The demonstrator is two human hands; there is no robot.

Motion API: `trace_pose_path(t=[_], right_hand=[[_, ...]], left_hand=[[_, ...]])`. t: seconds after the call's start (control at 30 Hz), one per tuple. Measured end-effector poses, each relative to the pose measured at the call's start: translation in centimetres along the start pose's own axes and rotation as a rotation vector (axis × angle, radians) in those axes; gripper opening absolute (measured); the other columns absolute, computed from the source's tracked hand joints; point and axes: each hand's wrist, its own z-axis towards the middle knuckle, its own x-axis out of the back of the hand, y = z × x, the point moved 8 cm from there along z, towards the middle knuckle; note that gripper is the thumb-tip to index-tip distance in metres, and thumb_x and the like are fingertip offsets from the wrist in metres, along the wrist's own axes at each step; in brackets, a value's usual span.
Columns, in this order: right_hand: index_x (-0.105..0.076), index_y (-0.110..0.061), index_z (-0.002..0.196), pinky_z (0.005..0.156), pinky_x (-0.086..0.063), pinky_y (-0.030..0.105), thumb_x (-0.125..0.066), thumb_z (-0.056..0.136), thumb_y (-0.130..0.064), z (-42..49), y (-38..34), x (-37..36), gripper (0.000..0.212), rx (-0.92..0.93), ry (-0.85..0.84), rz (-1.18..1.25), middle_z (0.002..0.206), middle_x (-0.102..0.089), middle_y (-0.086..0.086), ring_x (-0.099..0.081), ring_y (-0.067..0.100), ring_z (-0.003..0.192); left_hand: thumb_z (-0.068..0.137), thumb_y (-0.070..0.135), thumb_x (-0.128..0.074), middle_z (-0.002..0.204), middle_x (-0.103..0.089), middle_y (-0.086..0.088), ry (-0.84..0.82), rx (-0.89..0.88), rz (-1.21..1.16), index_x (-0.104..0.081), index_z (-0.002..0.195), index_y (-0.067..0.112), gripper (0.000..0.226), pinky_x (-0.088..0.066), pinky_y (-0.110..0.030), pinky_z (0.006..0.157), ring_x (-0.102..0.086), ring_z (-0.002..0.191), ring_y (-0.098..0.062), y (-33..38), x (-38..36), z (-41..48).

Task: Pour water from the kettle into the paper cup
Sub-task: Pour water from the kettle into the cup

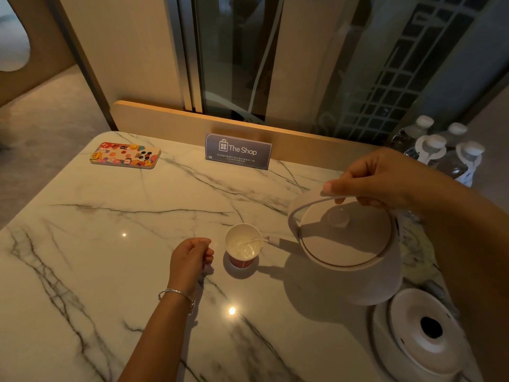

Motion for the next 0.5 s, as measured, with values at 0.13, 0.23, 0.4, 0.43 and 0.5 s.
trace_pose_path(t=[0.13,0.23,0.4,0.43,0.5], right_hand=[[-0.069,-0.014,0.062,0.036,-0.033,0.015,-0.067,0.058,-0.044,0.03,0.01,0.21,0.030,-0.005,0.015,0.003,0.032,-0.052,-0.008,-0.041,0.001,0.031],[-0.069,-0.015,0.060,0.033,-0.033,0.012,-0.065,0.052,-0.048,0.01,-0.19,0.34,0.034,0.009,0.011,0.014,0.031,-0.052,-0.007,-0.041,0.001,0.030],[-0.071,-0.009,0.067,0.032,-0.032,0.011,-0.066,0.051,-0.047,0.06,-0.28,0.54,0.042,0.013,0.007,0.025,0.031,-0.051,-0.007,-0.041,0.000,0.029],[-0.071,-0.008,0.068,0.032,-0.032,0.011,-0.067,0.052,-0.047,0.07,-0.27,0.58,0.043,0.013,0.009,0.022,0.031,-0.051,-0.007,-0.041,0.001,0.029],[-0.070,-0.006,0.069,0.032,-0.031,0.010,-0.067,0.057,-0.044,0.08,-0.29,0.63,0.041,0.012,0.014,0.011,0.030,-0.051,-0.007,-0.041,0.001,0.028]], left_hand=[[0.083,0.004,-0.053,0.063,-0.050,-0.011,0.004,0.013,-0.039,-0.057,0.073,0.005,0.011,-0.037,-0.017,0.037,-0.046,0.057,-0.019,-0.08,-0.13,-0.17],[0.083,0.004,-0.053,0.062,-0.050,-0.011,0.005,0.012,-0.046,-0.056,0.074,0.004,0.011,-0.037,-0.016,0.036,-0.046,0.056,-0.018,-0.04,-0.21,-0.25],[0.084,0.004,-0.052,0.063,-0.051,-0.011,0.002,0.008,-0.031,-0.057,0.074,0.005,0.011,-0.038,-0.016,0.037,-0.046,0.056,-0.019,0.08,-0.19,-0.20],[0.084,0.004,-0.052,0.063,-0.051,-0.011,0.003,0.008,-0.029,-0.057,0.075,0.004,0.011,-0.038,-0.016,0.037,-0.046,0.056,-0.019,0.06,-0.16,-0.17],[0.084,0.004,-0.052,0.064,-0.051,-0.012,-0.003,0.014,-0.040,-0.057,0.076,0.004,0.010,-0.038,-0.018,0.037,-0.046,0.057,-0.019,-0.03,-0.18,-0.15]])
